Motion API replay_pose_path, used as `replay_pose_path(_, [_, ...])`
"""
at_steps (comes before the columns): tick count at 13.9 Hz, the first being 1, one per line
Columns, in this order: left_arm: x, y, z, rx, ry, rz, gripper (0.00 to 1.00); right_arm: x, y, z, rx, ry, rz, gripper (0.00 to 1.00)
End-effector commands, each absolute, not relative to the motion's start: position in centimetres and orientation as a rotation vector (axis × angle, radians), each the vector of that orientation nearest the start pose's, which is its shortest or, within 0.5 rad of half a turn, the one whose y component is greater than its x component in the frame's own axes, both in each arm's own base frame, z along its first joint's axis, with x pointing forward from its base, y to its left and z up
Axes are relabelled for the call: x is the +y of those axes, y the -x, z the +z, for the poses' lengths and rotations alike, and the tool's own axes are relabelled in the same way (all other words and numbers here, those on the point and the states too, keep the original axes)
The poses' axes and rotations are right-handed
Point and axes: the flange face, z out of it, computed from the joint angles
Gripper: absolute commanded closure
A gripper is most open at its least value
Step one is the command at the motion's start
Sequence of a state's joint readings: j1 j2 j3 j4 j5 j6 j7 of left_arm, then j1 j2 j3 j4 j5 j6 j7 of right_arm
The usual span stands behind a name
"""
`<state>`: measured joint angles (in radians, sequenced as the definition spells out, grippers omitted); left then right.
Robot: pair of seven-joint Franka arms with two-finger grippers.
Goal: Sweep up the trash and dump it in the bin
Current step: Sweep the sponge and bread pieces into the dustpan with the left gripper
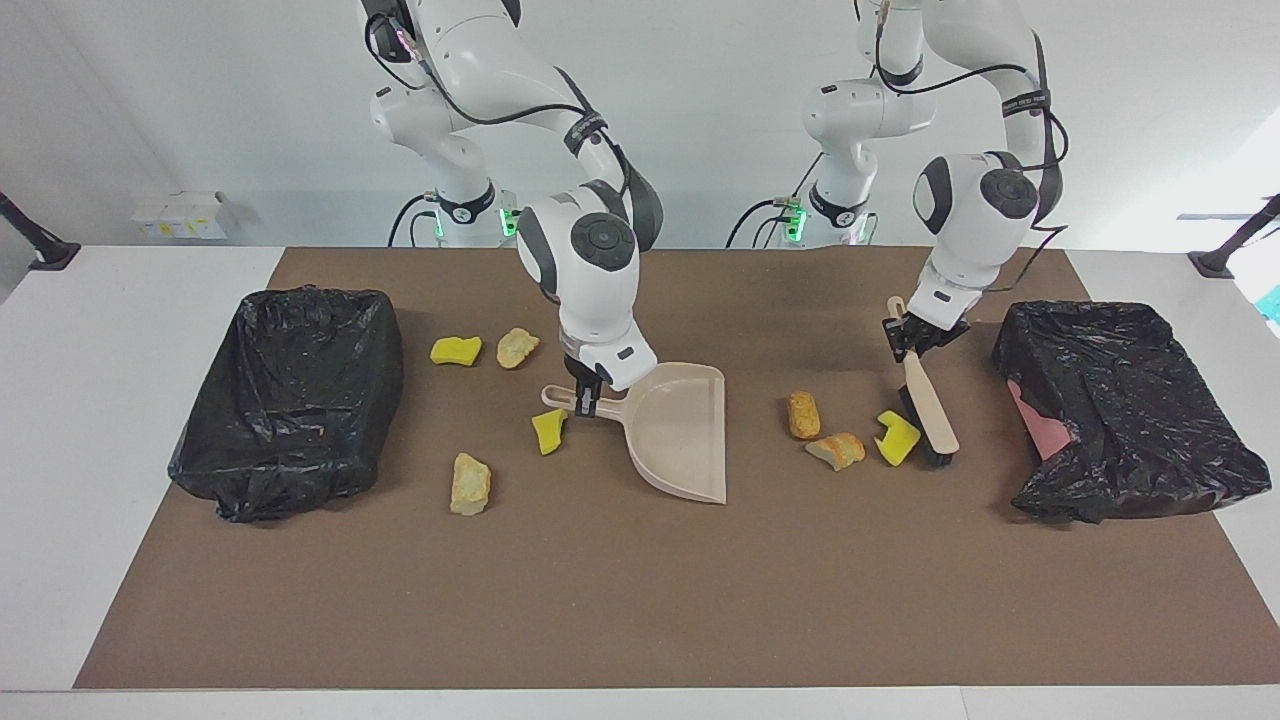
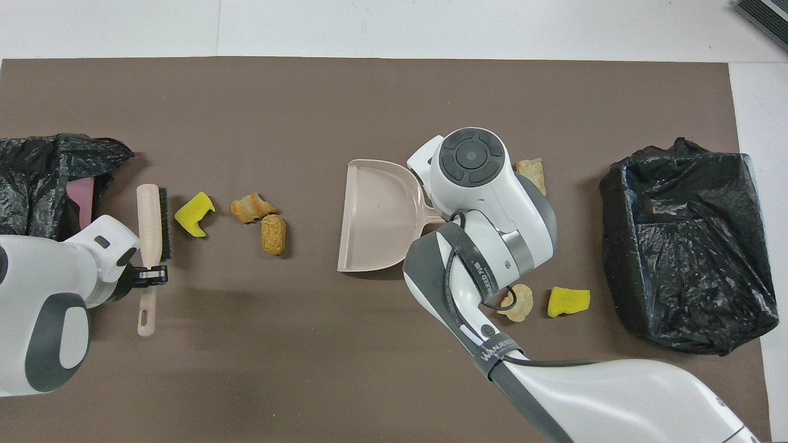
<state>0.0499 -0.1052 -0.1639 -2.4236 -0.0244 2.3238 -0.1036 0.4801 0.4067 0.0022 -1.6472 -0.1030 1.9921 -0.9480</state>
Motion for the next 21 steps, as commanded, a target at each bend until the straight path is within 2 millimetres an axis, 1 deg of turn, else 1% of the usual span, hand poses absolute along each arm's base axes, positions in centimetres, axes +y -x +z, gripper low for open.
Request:
replay_pose_path(1, [-10.3,-47.8,33.6,-0.035,3.176,-0.042,1.00,29.9,-58.8,37.3,-2.203,2.353,0.126,1.00])
replay_pose_path(2, [-12.1,-47.7,32.9,-0.051,3.197,-0.053,1.00,29.9,-58.8,37.3,-2.203,2.353,0.123,1.00])
replay_pose_path(3, [-13.9,-47.5,32.7,-0.054,3.217,-0.073,1.00,29.9,-58.8,37.3,-2.203,2.353,0.126,1.00])
replay_pose_path(4, [-15.3,-47.3,32.5,-0.060,3.233,-0.079,1.00,29.9,-58.8,37.3,-2.203,2.353,0.123,1.00])
replay_pose_path(6, [-18.1,-46.5,32.7,-0.018,3.262,-0.072,1.00,29.9,-58.8,37.3,-2.202,2.353,0.130,1.00])
replay_pose_path(8, [-21.6,-45.3,33.0,0.002,3.315,-0.052,1.00,29.9,-58.7,37.4,-2.202,2.353,0.131,1.00])
replay_pose_path(10, [-25.6,-44.8,32.4,0.020,3.365,-0.058,1.00,29.8,-58.8,37.2,-2.200,2.354,0.135,1.00])
replay_pose_path(11, [-27.2,-45.0,33.0,0.044,3.382,-0.068,1.00,29.7,-58.8,37.2,-2.198,2.355,0.135,1.00])
replay_pose_path(12, [-29.1,-44.8,33.6,0.060,3.394,-0.079,1.00,29.7,-58.8,37.2,-2.198,2.355,0.138,1.00])
replay_pose_path(13, [-31.7,-43.9,34.1,0.049,3.411,-0.072,1.00,29.7,-58.8,37.2,-2.199,2.353,0.138,1.00])
replay_pose_path(14, [-33.0,-43.7,34.8,0.049,3.425,-0.081,1.00,29.6,-58.8,37.2,-2.197,2.355,0.138,1.00])
replay_pose_path(15, [-33.8,-43.3,35.1,0.048,3.430,-0.081,1.00,29.6,-58.8,37.2,-2.197,2.355,0.138,1.00])
replay_pose_path(17, [-34.3,-43.0,35.2,0.010,3.432,-0.071,1.00,29.4,-58.9,37.2,-2.194,2.358,0.138,1.00])
replay_pose_path(18, [-34.0,-43.2,35.6,-0.001,3.434,-0.076,1.00,29.4,-58.9,37.2,-2.194,2.358,0.138,1.00])
replay_pose_path(20, [-32.8,-44.5,37.0,-0.054,3.443,-0.106,1.00,29.3,-59.0,37.2,-2.192,2.360,0.138,1.00])
replay_pose_path(21, [-31.8,-45.1,37.5,-0.105,3.439,-0.093,1.00,29.3,-59.0,37.2,-2.192,2.360,0.138,1.00])
